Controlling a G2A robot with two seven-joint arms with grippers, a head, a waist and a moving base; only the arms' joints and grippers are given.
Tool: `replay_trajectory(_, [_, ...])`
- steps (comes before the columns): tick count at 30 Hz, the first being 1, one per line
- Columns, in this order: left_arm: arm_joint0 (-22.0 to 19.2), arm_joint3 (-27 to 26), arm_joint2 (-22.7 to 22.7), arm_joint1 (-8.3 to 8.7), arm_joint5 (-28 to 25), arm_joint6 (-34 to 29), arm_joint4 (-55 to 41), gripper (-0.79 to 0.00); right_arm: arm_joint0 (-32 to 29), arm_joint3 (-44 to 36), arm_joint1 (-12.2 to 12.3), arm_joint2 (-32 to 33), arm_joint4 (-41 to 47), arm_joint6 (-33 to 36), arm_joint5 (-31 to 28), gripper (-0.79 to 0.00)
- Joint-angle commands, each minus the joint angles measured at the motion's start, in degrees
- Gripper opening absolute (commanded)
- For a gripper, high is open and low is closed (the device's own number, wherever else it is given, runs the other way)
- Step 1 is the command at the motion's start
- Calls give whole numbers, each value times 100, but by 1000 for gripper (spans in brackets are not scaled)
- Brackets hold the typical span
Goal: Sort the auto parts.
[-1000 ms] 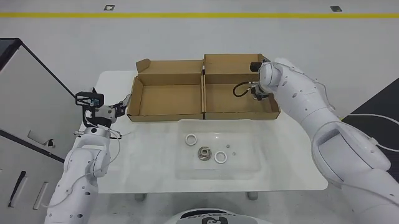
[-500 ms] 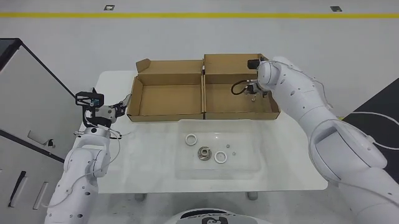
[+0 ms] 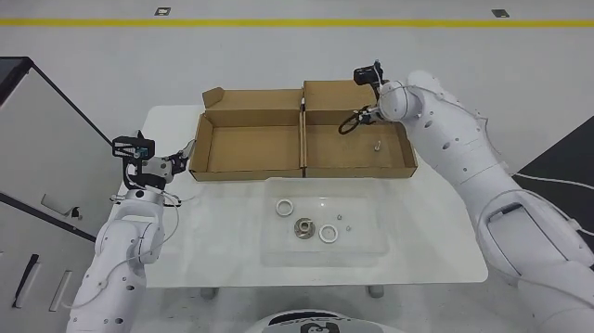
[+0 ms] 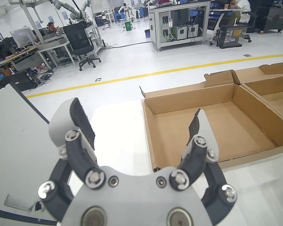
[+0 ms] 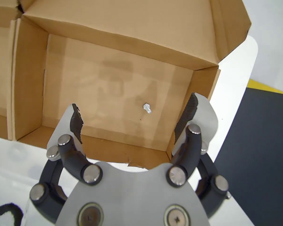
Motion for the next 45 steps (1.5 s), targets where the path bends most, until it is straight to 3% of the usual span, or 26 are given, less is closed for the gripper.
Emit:
replay_trajectory(1, [0, 0, 0, 0, 0, 0, 0, 0, -253, -647, 141, 241, -182, 197, -61, 0])
replay_trajectory(7, [0, 0, 0, 0, 0, 0, 0, 0, -1139, -2422, 518, 1090, -364, 843, -606, 0])
replay_trajectory(12, [0, 0, 0, 0, 0, 0, 0, 0, -1604, -3236, 680, 1569, 94, 1294, -1385, 0])
replay_trajectory(27, [0, 0, 0, 0, 0, 0, 0, 0, -1993, -3895, 778, 1361, 1070, 1871, -2782, 0])
replay_trajectory(35, [0, 0, 0, 0, 0, 0, 0, 0, -2041, -4120, 943, 974, 1179, 1613, -3085, 0])
replay_trajectory(45, [0, 0, 0, 0, 0, 0, 0, 0, -2041, -4120, 943, 974, 1179, 1613, -3085, 0])
